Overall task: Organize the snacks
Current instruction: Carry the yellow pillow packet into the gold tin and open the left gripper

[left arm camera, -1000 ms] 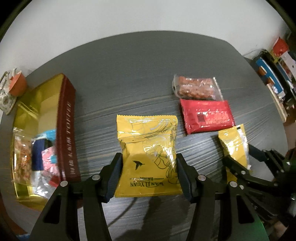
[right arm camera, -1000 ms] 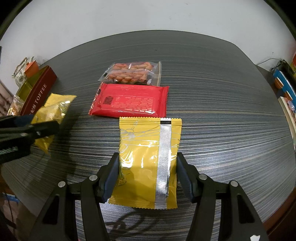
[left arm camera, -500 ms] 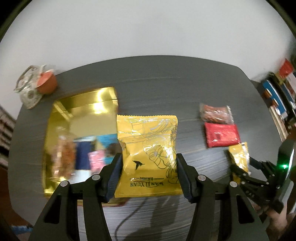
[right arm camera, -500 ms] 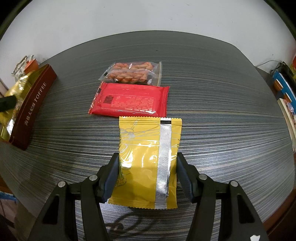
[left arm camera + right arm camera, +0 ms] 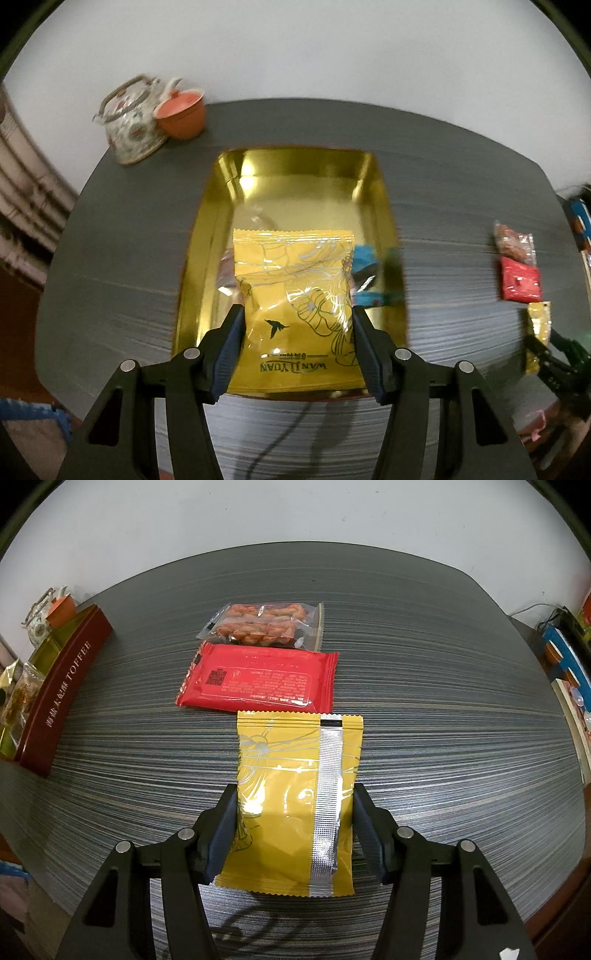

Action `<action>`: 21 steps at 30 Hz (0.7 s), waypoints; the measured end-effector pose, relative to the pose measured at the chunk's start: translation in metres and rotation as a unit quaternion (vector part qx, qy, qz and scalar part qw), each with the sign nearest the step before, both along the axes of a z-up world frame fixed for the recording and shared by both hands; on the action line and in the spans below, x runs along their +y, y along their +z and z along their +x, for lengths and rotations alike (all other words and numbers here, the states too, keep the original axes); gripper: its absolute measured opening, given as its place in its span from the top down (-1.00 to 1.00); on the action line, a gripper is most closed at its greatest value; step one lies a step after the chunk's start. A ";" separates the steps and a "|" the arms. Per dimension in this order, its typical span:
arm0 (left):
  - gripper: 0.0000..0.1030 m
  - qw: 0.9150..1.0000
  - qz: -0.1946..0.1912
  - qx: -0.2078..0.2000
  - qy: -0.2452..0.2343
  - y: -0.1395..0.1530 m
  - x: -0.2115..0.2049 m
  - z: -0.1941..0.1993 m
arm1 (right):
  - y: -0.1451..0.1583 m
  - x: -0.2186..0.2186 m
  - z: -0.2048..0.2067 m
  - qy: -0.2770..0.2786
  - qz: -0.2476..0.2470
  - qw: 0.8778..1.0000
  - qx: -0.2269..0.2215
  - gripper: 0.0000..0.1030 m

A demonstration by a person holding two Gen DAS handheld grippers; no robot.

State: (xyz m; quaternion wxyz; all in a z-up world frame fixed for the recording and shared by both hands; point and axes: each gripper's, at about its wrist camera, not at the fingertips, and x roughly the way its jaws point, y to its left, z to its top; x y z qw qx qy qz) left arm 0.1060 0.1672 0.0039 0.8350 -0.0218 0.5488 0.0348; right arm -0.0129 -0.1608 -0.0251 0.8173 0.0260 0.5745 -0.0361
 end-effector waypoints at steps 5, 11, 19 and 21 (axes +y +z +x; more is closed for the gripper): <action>-0.11 1.000 -0.001 0.008 0.010 -0.013 0.013 0.000 | -0.002 0.002 0.000 0.000 0.001 1.000 -0.002 -0.09; -0.11 0.999 -0.012 0.024 0.023 -0.032 0.019 0.008 | -0.003 0.001 0.000 0.002 0.000 1.000 -0.002 -0.09; -0.12 1.000 -0.001 0.018 0.019 -0.033 0.016 0.010 | -0.004 0.002 0.000 0.003 -0.001 1.000 -0.002 -0.09; -0.12 1.000 -0.001 0.017 0.018 -0.033 0.016 0.010 | -0.004 0.002 0.000 0.003 -0.001 1.000 -0.002 -0.09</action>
